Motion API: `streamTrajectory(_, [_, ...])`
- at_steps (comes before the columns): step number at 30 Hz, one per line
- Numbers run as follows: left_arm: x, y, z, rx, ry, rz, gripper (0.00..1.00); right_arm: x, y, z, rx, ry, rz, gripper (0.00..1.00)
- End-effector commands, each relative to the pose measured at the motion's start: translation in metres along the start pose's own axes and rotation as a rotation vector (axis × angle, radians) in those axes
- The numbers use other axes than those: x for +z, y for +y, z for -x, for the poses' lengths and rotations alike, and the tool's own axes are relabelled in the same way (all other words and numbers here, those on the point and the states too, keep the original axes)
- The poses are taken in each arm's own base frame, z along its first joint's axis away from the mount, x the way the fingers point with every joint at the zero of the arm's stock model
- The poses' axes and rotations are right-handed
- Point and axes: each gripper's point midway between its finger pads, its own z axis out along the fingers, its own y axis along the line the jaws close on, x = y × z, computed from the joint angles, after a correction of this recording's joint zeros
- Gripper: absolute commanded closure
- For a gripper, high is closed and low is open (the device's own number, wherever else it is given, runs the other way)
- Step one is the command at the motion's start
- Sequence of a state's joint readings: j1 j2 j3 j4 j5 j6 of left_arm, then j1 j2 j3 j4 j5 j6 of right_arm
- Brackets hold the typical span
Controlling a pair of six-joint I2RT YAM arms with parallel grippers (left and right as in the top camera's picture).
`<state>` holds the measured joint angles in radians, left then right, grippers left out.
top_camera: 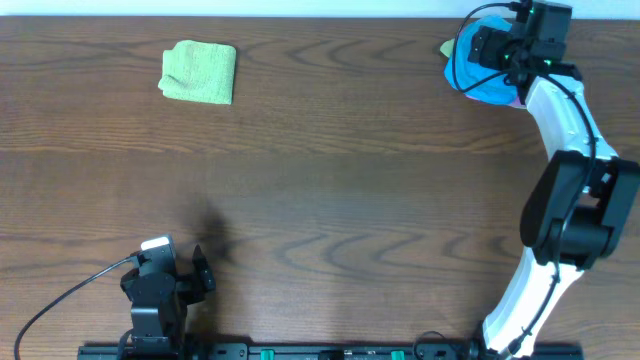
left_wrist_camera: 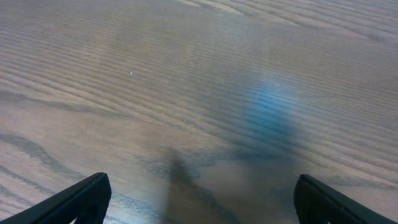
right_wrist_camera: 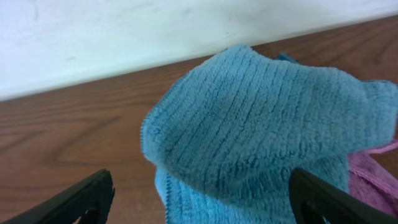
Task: Fold the cloth
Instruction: 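Reach the right gripper to the cloth pile and grasp the blue cloth, then lift the blue cloth with the right gripper and drag it to table center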
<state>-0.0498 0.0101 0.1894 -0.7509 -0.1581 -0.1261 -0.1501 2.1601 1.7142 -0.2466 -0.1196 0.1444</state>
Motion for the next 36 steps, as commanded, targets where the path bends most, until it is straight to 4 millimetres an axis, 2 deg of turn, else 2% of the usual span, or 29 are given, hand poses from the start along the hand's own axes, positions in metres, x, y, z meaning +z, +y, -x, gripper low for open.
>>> streamTrajectory(1, [0.004, 0.002, -0.009, 0.014, 0.022, 0.011, 0.05, 0.015, -0.007, -0.009, -0.007, 0.013, -0.012, 0.12])
streamTrajectory(10, [0.004, 0.002, -0.009, 0.014, 0.022, 0.011, 0.05, 0.035, -0.016, -0.032, 0.0, 0.057, -0.028, 0.14])
streamTrajectory(13, [0.004, 0.002, -0.009, 0.014, 0.022, 0.011, 0.05, 0.04, -0.017, -0.038, 0.001, 0.069, -0.031, 0.31])
streamTrajectory(16, [0.004, 0.002, -0.009, 0.014, 0.022, 0.011, 0.05, 0.038, -0.016, -0.033, -0.001, 0.054, -0.029, 0.62])
streamTrajectory(18, [0.004, 0.002, -0.009, 0.014, 0.022, 0.011, 0.05, 0.034, -0.015, -0.027, -0.003, 0.042, -0.029, 0.74])
streamTrajectory(21, [0.004, 0.002, -0.009, 0.014, 0.022, 0.011, 0.05, 0.031, -0.013, -0.02, -0.004, 0.03, -0.027, 0.83])
streamTrajectory(25, [0.004, 0.002, -0.009, 0.014, 0.022, 0.011, 0.05, 0.03, -0.014, -0.023, -0.002, 0.045, -0.029, 0.98])
streamTrajectory(28, [0.004, 0.002, -0.009, 0.014, 0.022, 0.011, 0.05, 0.027, -0.014, -0.025, -0.001, 0.059, -0.031, 0.99])
streamTrajectory(30, [0.004, 0.002, -0.009, 0.014, 0.022, 0.011, 0.05, 0.019, -0.012, -0.019, -0.002, 0.051, -0.03, 0.99])
streamTrajectory(33, [0.004, 0.002, -0.009, 0.014, 0.022, 0.011, 0.05, -0.001, -0.006, 0.001, -0.022, 0.014, -0.024, 0.99])
streamTrajectory(36, [0.004, 0.002, -0.009, 0.014, 0.022, 0.011, 0.05, -0.033, 0.002, 0.03, -0.05, -0.045, -0.017, 0.99])
